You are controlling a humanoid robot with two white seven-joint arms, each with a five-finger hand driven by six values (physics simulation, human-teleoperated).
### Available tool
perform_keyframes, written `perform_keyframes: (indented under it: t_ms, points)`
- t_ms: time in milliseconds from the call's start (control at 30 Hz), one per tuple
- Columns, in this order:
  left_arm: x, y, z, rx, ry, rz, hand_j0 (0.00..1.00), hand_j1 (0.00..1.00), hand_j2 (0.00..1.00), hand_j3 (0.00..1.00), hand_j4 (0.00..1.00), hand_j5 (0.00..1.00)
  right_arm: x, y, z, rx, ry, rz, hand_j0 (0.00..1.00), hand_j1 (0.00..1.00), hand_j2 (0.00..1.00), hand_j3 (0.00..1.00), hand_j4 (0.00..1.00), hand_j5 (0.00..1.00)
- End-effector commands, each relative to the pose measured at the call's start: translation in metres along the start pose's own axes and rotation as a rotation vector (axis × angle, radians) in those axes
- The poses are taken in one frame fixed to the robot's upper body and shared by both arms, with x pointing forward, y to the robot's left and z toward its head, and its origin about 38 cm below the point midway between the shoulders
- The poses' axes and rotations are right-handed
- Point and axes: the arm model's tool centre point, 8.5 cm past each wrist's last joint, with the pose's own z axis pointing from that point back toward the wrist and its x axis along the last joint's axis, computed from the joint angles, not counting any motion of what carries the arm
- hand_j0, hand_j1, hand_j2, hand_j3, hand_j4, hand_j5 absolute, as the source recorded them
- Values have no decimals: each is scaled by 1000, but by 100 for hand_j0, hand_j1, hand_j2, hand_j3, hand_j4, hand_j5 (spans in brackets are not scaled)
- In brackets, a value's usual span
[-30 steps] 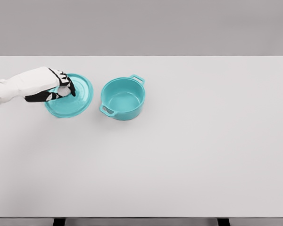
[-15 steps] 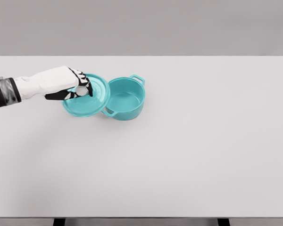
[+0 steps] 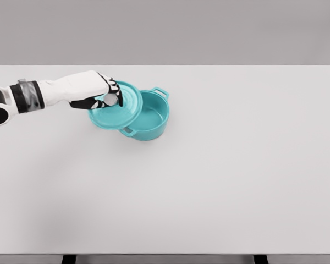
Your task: Cover the pot with left arm
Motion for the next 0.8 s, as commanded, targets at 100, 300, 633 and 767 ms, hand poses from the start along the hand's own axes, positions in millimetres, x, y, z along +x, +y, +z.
perform_keyframes:
  t_ms: [100, 300, 633, 767]
  points:
    - [0, -7, -16, -22, -10, 26, 51, 51, 51, 51, 51, 51, 1, 0, 0, -1, -2, 1, 100, 100, 100, 100, 100, 100]
    - [2, -2, -35, -28, -27, 26, 51, 51, 51, 51, 51, 51, 0, 0, 0, 1, 0, 0, 100, 100, 100, 100, 100, 100]
    - [9, 3, -56, -43, -55, 15, 51, 51, 51, 51, 51, 51, 1, 0, 0, -1, -2, 1, 100, 100, 100, 100, 100, 100]
    - [10, 2, -60, -44, -59, 19, 51, 51, 51, 51, 51, 51, 0, 0, 0, 1, 0, 0, 100, 100, 100, 100, 100, 100]
